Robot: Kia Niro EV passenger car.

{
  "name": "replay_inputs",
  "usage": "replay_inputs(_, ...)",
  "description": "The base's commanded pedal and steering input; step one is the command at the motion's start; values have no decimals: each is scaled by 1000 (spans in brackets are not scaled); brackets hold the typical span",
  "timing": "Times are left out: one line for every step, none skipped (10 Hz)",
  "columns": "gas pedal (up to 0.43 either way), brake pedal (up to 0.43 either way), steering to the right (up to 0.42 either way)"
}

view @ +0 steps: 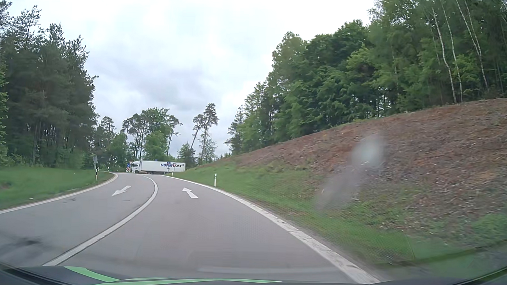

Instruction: Follow the waypoints while adhering to traffic rules and regulations

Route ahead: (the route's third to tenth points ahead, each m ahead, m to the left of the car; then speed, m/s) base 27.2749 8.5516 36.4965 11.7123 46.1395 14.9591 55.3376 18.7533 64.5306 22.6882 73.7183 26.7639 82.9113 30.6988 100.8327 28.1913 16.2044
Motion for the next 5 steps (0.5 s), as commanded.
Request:
replay_inputs(220,0,-70)
replay_inputs(220,0,-70)
replay_inputs(209,0,-70)
replay_inputs(209,0,-70)
replay_inputs(209,0,-71)
